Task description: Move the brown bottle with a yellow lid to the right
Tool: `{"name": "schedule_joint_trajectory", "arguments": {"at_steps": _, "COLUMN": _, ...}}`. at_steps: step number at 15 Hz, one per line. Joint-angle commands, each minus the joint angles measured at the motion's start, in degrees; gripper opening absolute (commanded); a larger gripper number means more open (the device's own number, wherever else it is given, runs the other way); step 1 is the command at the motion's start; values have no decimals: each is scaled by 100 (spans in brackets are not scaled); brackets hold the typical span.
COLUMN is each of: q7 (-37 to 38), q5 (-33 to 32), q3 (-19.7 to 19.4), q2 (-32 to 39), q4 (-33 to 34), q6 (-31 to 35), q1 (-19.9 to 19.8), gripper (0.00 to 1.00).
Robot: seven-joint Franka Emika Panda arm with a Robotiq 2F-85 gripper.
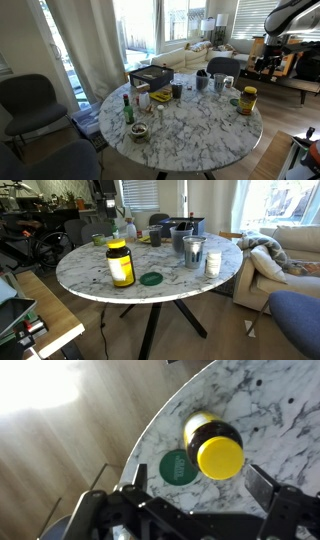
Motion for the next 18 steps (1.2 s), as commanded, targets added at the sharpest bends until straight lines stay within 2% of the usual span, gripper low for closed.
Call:
{"name": "schedule_joint_trajectory", "arguments": {"at_steps": 1, "q7": -110, "q5": 553, "q3": 23, "q2": 428, "q4": 86, "q6": -307, "q1": 181, "gripper": 100}}
{"name": "schedule_joint_trajectory", "arguments": {"at_steps": 9, "q7": 272, "q5": 885, "q3": 320, "q2": 1122, "q4": 13, "q6": 440, "q1": 268, "gripper": 100}}
{"name": "schedule_joint_trajectory", "arguments": {"at_steps": 13, "q7": 538, "q5": 789, "q3": 457, "q2": 1357, "q4": 59, "q6": 446, "q1": 246, "gripper": 100}}
{"name": "schedule_joint_trajectory", "arguments": {"at_steps": 14, "q7": 610, "q5": 753, "q3": 486, "q2": 1394, "q4": 58, "q6": 434, "q1": 240, "gripper": 75}}
{"name": "schedule_joint_trajectory", "arguments": {"at_steps": 15, "q7": 632, "q5": 766, "q3": 498, "q2": 1423, "q4": 57, "q6": 432, "q1": 241, "gripper": 75}}
{"name": "schedule_joint_trajectory", "arguments": {"at_steps": 18, "q7": 719, "q5": 744, "q3": 516, "q2": 1451, "q4": 62, "q6": 434, "q1": 224, "gripper": 49}}
